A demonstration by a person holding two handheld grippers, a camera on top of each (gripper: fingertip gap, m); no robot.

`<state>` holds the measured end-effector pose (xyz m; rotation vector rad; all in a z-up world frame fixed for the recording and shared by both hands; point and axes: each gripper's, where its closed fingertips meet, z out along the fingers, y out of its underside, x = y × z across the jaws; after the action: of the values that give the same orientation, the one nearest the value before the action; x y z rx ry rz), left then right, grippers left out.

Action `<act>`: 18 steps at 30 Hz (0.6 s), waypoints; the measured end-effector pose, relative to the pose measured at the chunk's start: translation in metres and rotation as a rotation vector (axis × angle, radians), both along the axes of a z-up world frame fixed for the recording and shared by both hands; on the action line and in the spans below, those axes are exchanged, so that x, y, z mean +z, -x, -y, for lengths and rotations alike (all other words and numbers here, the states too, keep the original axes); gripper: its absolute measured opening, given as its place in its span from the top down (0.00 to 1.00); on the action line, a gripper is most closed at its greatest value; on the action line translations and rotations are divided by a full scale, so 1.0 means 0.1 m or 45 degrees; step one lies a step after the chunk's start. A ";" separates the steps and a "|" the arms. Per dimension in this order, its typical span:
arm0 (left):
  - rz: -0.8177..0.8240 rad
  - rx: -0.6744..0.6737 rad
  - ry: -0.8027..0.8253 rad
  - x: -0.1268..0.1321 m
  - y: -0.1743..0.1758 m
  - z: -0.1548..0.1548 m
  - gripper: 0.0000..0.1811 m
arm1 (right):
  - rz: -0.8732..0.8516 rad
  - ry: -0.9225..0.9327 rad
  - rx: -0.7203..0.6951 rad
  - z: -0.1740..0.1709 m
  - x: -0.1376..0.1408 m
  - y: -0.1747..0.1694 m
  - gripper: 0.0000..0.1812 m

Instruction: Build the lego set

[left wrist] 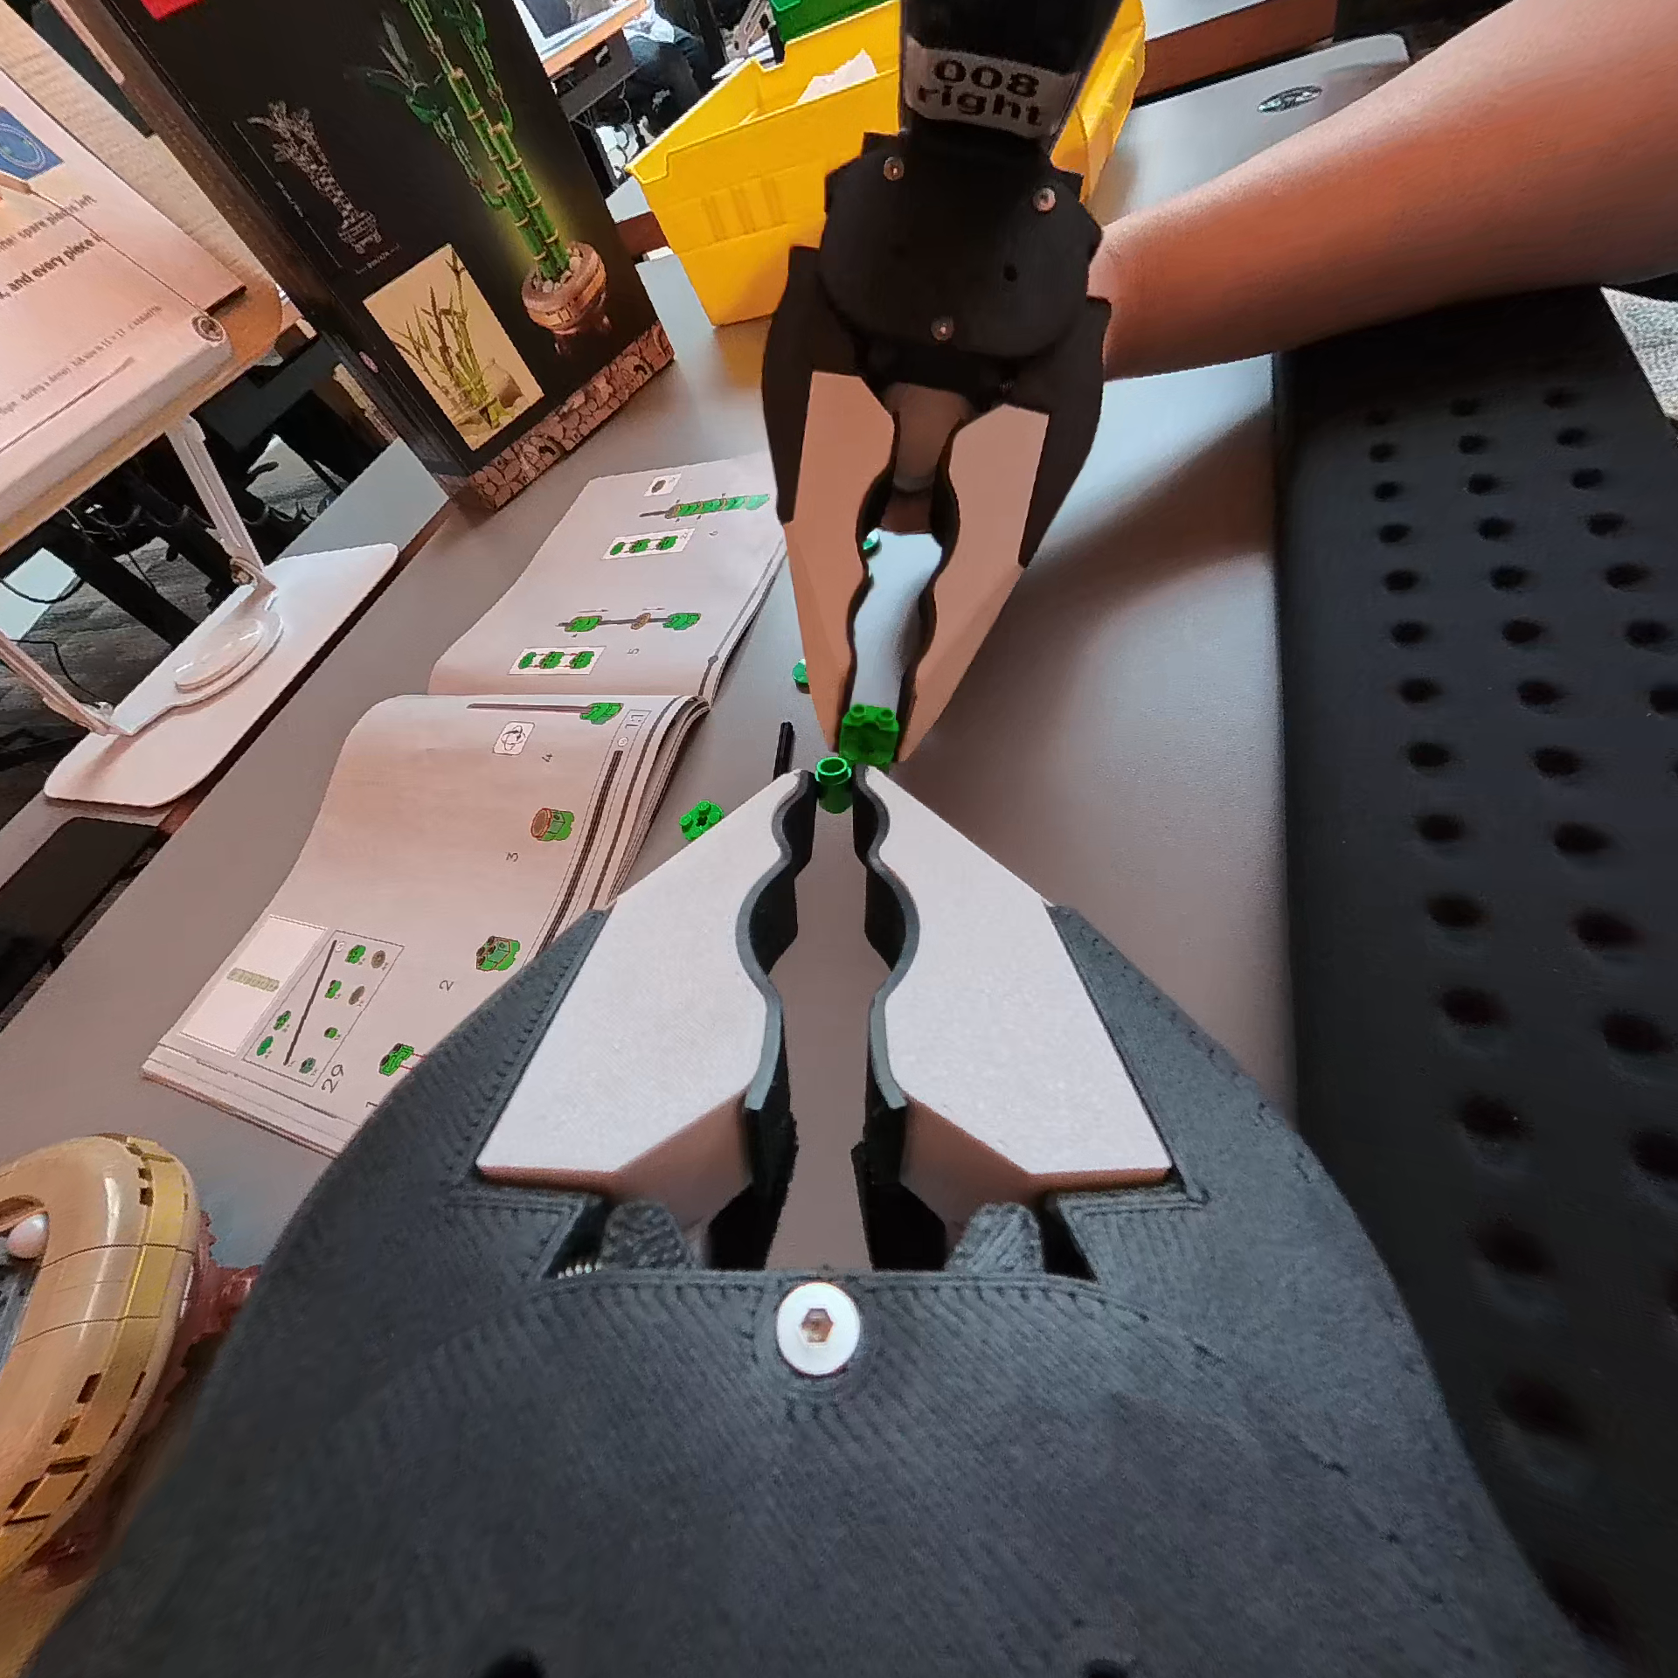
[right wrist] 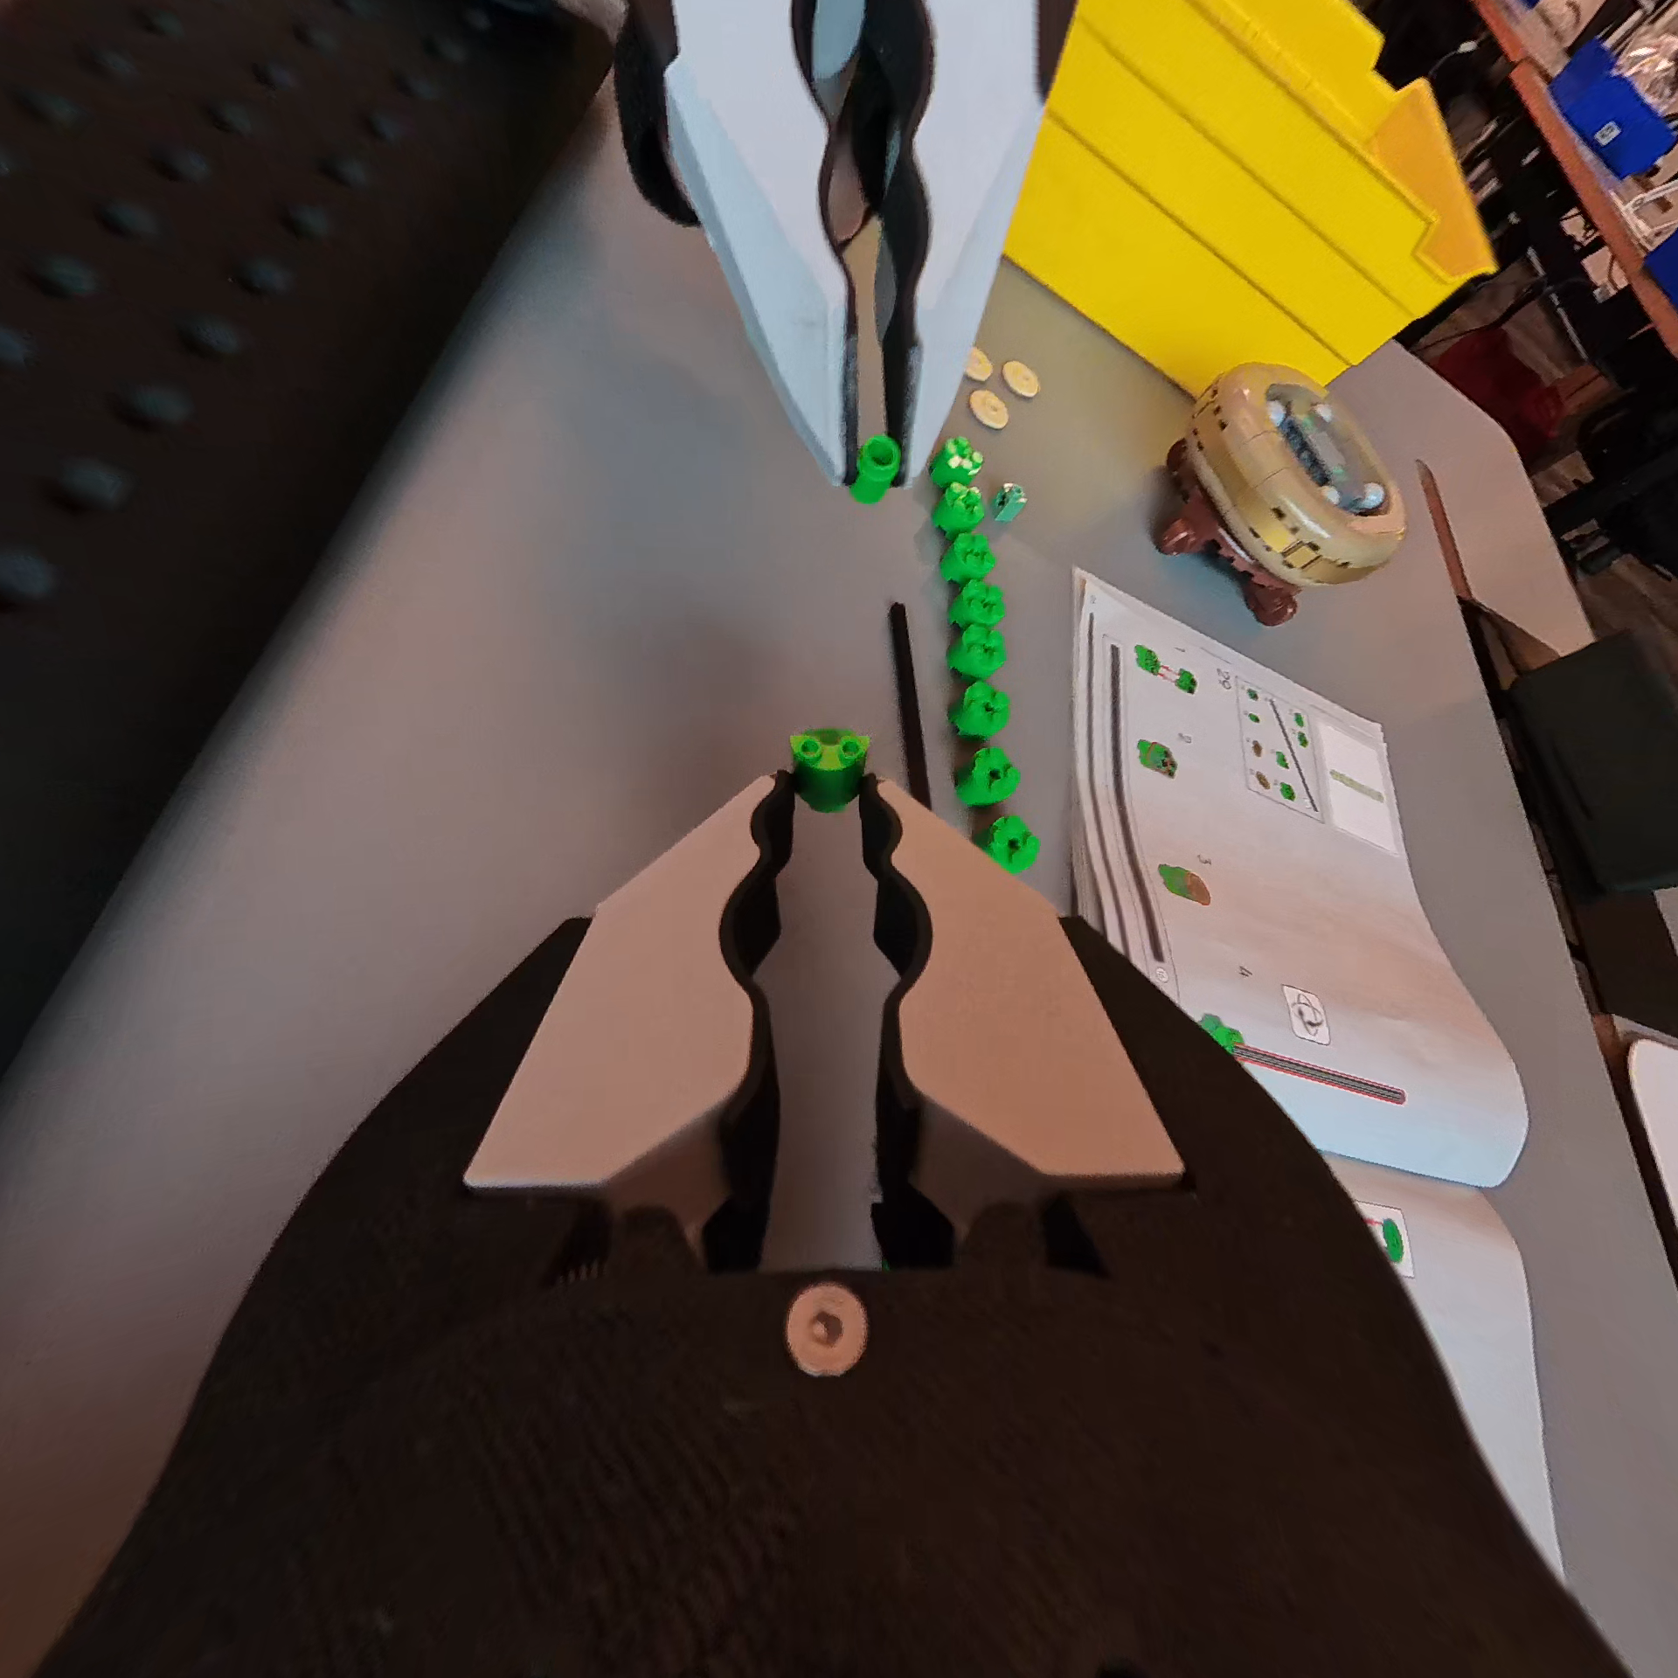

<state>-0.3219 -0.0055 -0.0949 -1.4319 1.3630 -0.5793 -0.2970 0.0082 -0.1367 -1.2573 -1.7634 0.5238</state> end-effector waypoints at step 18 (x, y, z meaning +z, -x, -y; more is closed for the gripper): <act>-0.023 -0.002 -0.012 -0.03 -0.01 0.01 0.97 | 0.148 -0.118 0.046 0.06 -0.17 0.00 0.93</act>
<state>-0.3211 -0.0063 -0.0975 -1.4318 1.3792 -0.5611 -0.2973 0.0019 -0.1540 -1.2143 -1.8888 0.3917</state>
